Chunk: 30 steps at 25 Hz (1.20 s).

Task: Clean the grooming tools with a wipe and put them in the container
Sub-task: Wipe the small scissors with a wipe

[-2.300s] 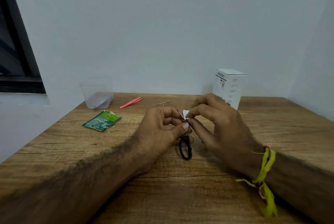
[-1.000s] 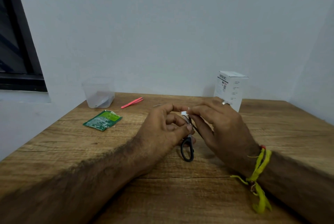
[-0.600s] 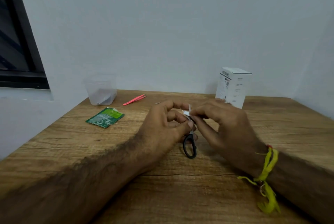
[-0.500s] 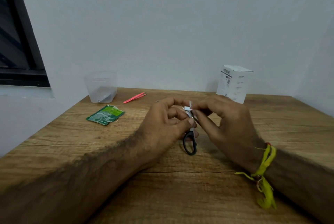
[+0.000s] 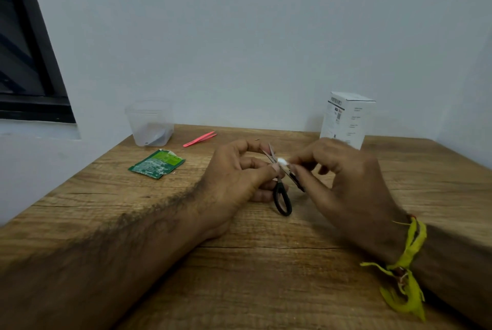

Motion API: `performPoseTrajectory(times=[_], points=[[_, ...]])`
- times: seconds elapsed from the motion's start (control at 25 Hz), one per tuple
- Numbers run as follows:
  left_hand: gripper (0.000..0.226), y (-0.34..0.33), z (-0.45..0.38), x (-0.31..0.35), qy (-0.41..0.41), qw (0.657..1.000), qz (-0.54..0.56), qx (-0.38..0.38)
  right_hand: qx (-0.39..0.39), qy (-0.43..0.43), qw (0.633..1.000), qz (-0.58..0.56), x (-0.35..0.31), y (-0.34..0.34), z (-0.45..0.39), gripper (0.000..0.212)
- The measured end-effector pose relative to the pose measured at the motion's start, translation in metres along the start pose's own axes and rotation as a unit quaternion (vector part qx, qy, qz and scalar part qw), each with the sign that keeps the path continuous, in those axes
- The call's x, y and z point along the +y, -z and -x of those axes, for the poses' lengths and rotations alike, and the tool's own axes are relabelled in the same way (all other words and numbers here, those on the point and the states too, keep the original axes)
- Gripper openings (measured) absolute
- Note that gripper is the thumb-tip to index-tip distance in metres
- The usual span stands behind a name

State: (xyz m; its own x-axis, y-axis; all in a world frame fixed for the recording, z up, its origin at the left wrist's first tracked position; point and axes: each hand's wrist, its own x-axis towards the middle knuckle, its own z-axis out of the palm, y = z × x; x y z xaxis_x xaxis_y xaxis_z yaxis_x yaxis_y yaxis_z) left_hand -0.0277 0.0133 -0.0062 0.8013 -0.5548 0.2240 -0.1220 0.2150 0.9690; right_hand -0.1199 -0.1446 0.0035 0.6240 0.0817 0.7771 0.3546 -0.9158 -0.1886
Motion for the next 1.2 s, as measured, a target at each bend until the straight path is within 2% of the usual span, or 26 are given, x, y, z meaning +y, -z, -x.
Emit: performPoseTrajectory(times=[0.12, 0.24, 0.4, 0.6, 0.76, 0.92, 1.12, 1.2], points=[[0.017, -0.001, -0.001, 0.001, 0.017, 1.000, 0.011, -0.004, -0.050, 0.003, 0.998, 0.026, -0.001, -0.006, 0.003, 0.006], [0.007, 0.000, -0.001, 0.001, 0.018, 1.000, 0.011, -0.006, -0.066, 0.017, 0.997, 0.021, 0.000, -0.008, 0.002, 0.007], [0.005, -0.001, -0.002, -0.001, 0.008, 1.000, 0.008, 0.019, -0.052, 0.031, 0.998, 0.023, -0.002, -0.009, 0.000, 0.010], [0.010, 0.001, -0.003, -0.003, 0.007, 0.999, -0.010, 0.044, -0.090, 0.015, 0.995, 0.029, -0.003, -0.010, 0.003, 0.005], [0.011, 0.001, -0.004, -0.003, 0.003, 0.999, -0.015, 0.032, -0.041, -0.002, 0.999, 0.000, -0.003, -0.011, 0.000, 0.002], [0.014, 0.000, -0.004, -0.002, 0.018, 0.999, -0.001, 0.038, -0.094, 0.011, 0.995, 0.031, -0.002, -0.014, 0.000, 0.005], [0.008, -0.001, -0.004, -0.001, 0.021, 0.999, -0.010, 0.037, -0.080, 0.017, 0.996, 0.020, -0.004, -0.014, -0.003, 0.008], [0.008, -0.002, -0.003, -0.001, 0.026, 0.999, -0.007, 0.039, -0.098, 0.023, 0.994, 0.028, -0.003, -0.012, -0.001, 0.007]])
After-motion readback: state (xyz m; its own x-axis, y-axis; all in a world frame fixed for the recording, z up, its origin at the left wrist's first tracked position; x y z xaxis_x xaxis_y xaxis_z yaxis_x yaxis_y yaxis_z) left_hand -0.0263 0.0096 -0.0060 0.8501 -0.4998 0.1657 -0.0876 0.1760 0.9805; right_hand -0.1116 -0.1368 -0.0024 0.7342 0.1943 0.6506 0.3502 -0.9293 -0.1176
